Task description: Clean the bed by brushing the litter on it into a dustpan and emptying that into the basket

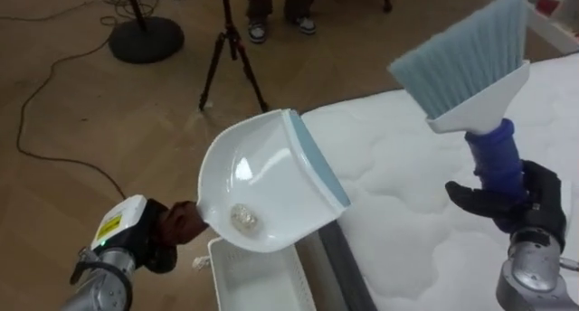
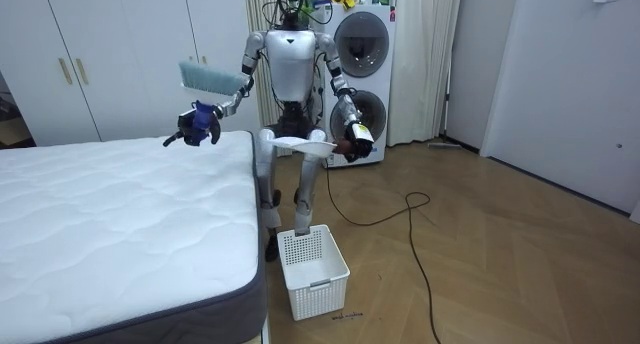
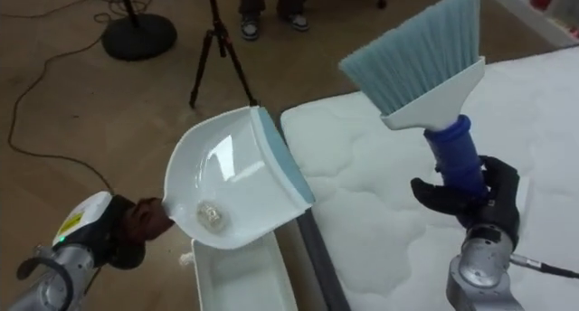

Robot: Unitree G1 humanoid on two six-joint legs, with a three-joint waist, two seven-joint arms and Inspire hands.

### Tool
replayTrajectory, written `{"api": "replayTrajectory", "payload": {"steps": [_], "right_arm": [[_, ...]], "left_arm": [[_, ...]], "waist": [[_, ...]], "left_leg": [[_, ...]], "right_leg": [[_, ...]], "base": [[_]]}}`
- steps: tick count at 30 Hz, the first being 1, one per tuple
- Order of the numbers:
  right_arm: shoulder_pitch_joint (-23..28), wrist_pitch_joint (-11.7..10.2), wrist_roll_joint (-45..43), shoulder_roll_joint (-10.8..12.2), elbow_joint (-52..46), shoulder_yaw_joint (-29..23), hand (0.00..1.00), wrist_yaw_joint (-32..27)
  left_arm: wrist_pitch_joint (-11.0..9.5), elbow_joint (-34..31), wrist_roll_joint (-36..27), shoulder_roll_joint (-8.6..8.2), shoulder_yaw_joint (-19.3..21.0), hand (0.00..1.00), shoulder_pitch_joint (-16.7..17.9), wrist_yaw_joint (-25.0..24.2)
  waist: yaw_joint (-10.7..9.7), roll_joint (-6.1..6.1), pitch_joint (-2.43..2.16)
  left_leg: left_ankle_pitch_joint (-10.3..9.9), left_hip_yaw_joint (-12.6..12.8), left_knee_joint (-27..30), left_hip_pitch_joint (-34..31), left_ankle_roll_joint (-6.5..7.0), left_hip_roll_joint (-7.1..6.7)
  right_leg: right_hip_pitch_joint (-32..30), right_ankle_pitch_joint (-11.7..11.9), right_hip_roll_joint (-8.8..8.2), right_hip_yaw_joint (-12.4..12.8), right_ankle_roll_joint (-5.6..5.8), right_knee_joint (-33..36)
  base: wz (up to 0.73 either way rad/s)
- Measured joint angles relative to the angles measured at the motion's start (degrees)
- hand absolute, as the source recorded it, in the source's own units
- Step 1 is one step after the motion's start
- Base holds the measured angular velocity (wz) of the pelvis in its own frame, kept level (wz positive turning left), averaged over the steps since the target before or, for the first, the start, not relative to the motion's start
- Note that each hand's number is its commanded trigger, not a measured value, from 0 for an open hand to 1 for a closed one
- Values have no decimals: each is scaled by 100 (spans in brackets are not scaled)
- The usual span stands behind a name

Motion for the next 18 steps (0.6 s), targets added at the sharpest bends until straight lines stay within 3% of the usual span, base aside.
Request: {"api": "replayTrajectory", "payload": {"steps": [3,8,13,15,18], "right_arm": [[1,0,3,0,4,-4,0,-50],[-1,-1,25,-2,-1,-23,0,-19],[-23,-8,14,-6,-37,-127,0,-6],[-20,-13,-5,-14,-28,-210,0,-19],[-23,-73,-28,-16,-29,-209,0,-9]], "left_arm": [[24,0,2,67,7,100,7,-4],[32,-6,1,77,20,100,15,-4],[43,-63,112,129,201,100,15,-8],[143,-64,291,129,256,100,18,-9],[233,-64,537,128,295,100,18,-13]], "waist": [[66,-11,-6],[229,-75,-11],[350,-88,-17],[373,-70,-18],[400,-70,-18]], "left_leg": [[60,-207,-128,56,-94,-67],[92,-287,-507,324,-186,-32],[-57,-277,-439,279,-427,19],[-206,-146,-294,241,-673,51],[-232,-138,-297,231,-710,51]], "right_leg": [[103,236,6,-34,-27,-189],[402,276,0,-90,-86,-423],[518,283,84,-191,-108,-624],[599,271,87,-235,-123,-685],[663,295,86,-311,-110,-850]], "base": [[35],[13],[1],[0],[-3]]}}
